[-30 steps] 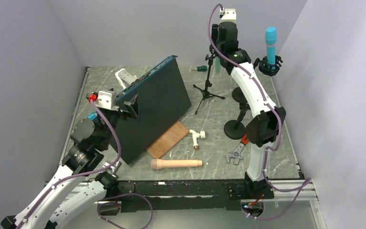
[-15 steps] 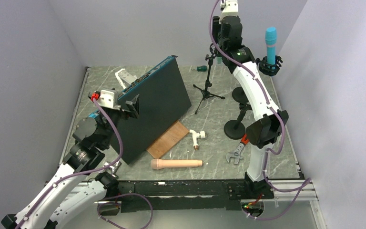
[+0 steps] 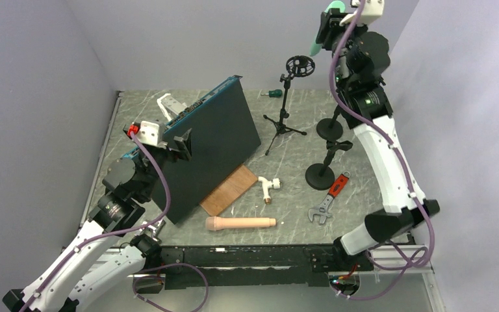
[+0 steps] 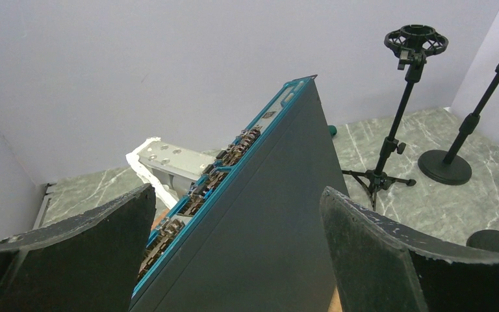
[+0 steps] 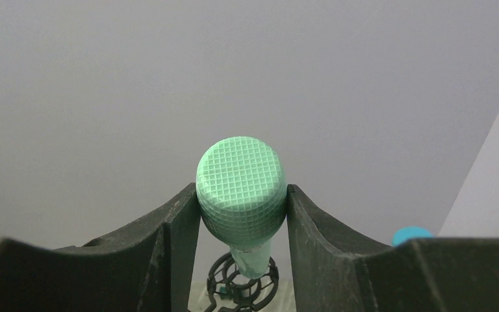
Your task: Remove the microphone from the stand
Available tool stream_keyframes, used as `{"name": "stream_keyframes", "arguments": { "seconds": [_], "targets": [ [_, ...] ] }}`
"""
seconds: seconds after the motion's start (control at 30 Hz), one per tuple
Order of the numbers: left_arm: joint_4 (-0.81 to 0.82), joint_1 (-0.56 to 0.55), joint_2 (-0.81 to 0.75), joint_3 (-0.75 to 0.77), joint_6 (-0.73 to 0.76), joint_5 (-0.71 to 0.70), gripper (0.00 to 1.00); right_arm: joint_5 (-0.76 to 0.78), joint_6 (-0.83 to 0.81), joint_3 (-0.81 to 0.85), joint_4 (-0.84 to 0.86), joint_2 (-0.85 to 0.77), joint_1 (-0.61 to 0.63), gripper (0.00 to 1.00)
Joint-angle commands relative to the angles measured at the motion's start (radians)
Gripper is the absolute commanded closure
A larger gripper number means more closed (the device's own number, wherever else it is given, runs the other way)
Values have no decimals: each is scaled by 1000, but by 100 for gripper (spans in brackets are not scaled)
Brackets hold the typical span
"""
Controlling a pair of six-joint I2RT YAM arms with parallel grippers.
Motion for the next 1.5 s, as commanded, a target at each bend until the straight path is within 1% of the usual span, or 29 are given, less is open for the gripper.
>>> {"name": "stream_keyframes", "arguments": {
  "seconds": [0.0, 0.07, 0.13, 0.3, 0.37, 0.5, 0.57, 0.63, 0.67, 0.77, 0.83, 0.87, 1.03, 1.17, 1.3, 1.37, 1.47],
  "targets": [
    [15, -1, -5, 22, -25, 9, 1, -54, 12, -103, 138, -128, 1, 100],
    [16, -2, -6, 22, -27, 10, 1, -73, 26, -163, 150, -185, 0, 100],
    [16, -2, -3, 22, -30, 14, 1, -125, 26, -213, 145, -233, -1, 100],
    [8, -2, -1, 28, -38, 24, 1, -342, 6, -274, 6, -324, 9, 100],
    [7, -1, -5, 27, -39, 21, 1, -391, 43, -356, 6, -368, 15, 100],
    [11, -2, -9, 24, -42, 21, 1, -592, 123, -510, 22, -458, 20, 100],
    [10, -2, -6, 25, -44, 22, 1, -691, 122, -565, -9, -483, 42, 100],
    [8, -1, -2, 26, -46, 24, 1, -728, 78, -594, -85, -483, 94, 100],
    [7, -2, 1, 27, -47, 24, 1, -714, 37, -596, -140, -476, 138, 100],
    [8, -2, 6, 25, -49, 27, 1, -583, -71, -578, -353, -429, 292, 100],
    [8, -2, 13, 23, -50, 27, 1, -490, -101, -565, -450, -391, 384, 100],
    [8, -1, 16, 24, -50, 26, 1, -461, -105, -564, -482, -378, 405, 100],
    [7, -1, 34, 25, -50, 31, 1, -380, -119, -550, -630, -339, 477, 100],
    [4, 0, 46, 28, -46, 18, 1, -266, -126, -508, -821, -231, 521, 100],
    [9, -1, 45, 24, -40, 11, 1, -236, -105, -499, -965, -120, 552, 100],
    [9, 0, 46, 24, -36, 7, 1, -234, -97, -509, -987, -86, 574, 100],
    [8, 0, 51, 24, -28, -3, 1, -231, -98, -539, -976, -77, 597, 100]
  ]
}}
